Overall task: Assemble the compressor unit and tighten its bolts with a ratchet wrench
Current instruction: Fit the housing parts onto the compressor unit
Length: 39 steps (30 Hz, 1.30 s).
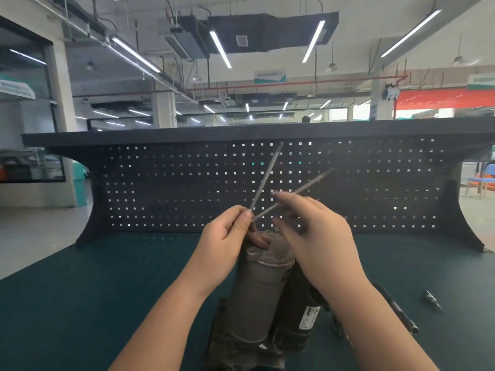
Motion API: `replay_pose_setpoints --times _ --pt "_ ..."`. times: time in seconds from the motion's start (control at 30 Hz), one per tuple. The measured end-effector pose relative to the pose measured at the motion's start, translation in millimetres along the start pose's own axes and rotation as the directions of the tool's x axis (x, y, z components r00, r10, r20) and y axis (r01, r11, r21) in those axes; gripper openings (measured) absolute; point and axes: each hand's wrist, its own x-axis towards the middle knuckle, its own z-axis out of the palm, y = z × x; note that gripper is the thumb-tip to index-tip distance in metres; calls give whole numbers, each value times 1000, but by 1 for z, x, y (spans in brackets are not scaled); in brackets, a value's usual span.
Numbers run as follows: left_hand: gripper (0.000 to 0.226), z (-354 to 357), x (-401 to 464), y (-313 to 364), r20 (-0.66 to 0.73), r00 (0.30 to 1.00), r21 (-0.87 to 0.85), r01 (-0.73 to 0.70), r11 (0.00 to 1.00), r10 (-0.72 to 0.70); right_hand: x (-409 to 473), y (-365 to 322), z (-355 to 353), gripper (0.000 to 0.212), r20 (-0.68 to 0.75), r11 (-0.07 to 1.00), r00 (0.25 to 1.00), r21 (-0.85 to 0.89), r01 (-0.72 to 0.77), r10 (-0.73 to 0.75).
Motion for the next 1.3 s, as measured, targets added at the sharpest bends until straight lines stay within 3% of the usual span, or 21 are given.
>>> replay_pose_setpoints --times 0.1,0.23,0.4,0.43,0.5,0.57,0.6,0.67,0.77,1.0,1.3 --pt "27 -1 2 0 1 1000 -80 5 997 -5 2 5 4 18 -97 999 995 31 -23 26" --pt "26 -1 3 -2 7 1000 -127 15 992 -14 6 15 -2 12 -183 999 982 3 43 -41" --pt "24 1 3 -2 -41 999 -102 -12 995 8 12 18 -27 16 -300 942 928 312 -122 219" --pt "24 3 2 -3 -58 998 -87 -26 996 21 12 13 -30 18 -279 887 921 443 -129 273" --pt "24 8 0 -5 -100 994 -55 -57 997 51 10 -5 -29 20 -108 671 922 718 -187 372" --pt "22 10 -2 -6 -136 987 -21 -83 996 80 6 -20 -21 23 136 481 915 816 -320 380" --pt "21 9 -3 -7 -147 985 -11 -88 996 85 5 -24 -15 24 222 473 908 795 -380 356" --pt "21 7 -3 -7 -156 985 -29 -83 996 78 2 -28 -7 25 290 540 900 725 -428 324" --pt "21 3 -3 -6 -139 988 -59 -83 995 74 3 -25 -1 25 268 616 911 673 -409 313" --pt "23 0 -1 -6 -82 995 -60 -66 996 61 4 -24 -2 26 196 671 943 664 -330 270" --pt "24 -1 -2 -3 -48 998 -62 -35 997 32 5 -28 -9 26 232 740 949 596 -312 214"
